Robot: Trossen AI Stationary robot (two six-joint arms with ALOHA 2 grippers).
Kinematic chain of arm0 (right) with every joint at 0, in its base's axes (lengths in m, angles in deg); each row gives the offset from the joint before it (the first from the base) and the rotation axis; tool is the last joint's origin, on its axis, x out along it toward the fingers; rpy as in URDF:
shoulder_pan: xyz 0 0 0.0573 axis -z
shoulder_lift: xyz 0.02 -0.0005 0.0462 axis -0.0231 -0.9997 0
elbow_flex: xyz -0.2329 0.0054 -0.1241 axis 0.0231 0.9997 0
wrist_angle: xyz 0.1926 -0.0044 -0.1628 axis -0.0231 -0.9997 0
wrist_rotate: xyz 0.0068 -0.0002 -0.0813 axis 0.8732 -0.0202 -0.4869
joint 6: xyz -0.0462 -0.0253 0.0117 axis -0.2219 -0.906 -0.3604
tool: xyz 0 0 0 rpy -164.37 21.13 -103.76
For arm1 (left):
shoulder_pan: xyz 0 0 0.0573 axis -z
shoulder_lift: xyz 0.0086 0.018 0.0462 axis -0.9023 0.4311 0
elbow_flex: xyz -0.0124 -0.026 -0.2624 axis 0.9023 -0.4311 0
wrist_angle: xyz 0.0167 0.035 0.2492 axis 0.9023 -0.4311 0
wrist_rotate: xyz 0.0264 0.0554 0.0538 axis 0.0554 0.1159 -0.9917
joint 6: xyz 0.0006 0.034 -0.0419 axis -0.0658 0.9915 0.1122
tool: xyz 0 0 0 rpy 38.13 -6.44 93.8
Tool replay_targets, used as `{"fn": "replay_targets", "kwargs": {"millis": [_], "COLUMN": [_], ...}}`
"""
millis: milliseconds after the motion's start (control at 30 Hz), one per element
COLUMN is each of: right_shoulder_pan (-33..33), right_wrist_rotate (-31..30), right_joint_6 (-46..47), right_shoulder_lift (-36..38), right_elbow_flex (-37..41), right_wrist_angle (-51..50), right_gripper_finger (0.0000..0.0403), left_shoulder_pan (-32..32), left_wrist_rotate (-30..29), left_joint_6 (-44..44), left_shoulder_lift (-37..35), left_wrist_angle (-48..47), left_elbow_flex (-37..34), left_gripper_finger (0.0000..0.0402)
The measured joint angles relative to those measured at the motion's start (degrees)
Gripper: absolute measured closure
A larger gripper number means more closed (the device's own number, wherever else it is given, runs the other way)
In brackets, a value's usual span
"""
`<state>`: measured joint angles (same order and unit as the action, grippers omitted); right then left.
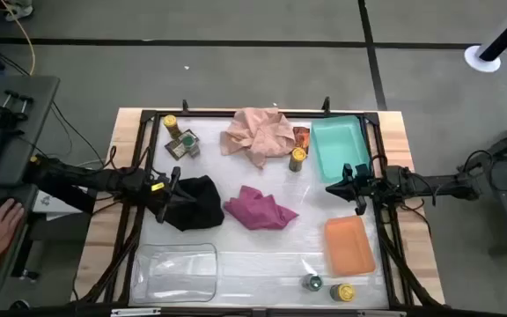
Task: Sort spices by type
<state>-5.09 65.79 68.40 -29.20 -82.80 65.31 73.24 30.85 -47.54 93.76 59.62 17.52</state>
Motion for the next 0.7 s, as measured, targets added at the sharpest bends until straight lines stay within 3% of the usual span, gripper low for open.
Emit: {"fn": "replay_targets", "kwargs": {"millis": [700], "right_shoulder_pan": [0.01], "right_wrist_rotate": [0.02], "right_joint_6": [0.00], "right_shoulder_lift": [-0.02], "right_elbow_flex": [0.00], "right_wrist_angle": [0.00], "right_gripper_finger": [0.0402], "left_shoulder_pan": [0.00], "left_wrist_rotate": [-0.01], "left_joint_6": [0.02], "left_shoulder_lift": [-0.01], "left_wrist_angle": [0.00], "left_elbow_flex": [0.00], "left_gripper_finger": [0.0402]}}
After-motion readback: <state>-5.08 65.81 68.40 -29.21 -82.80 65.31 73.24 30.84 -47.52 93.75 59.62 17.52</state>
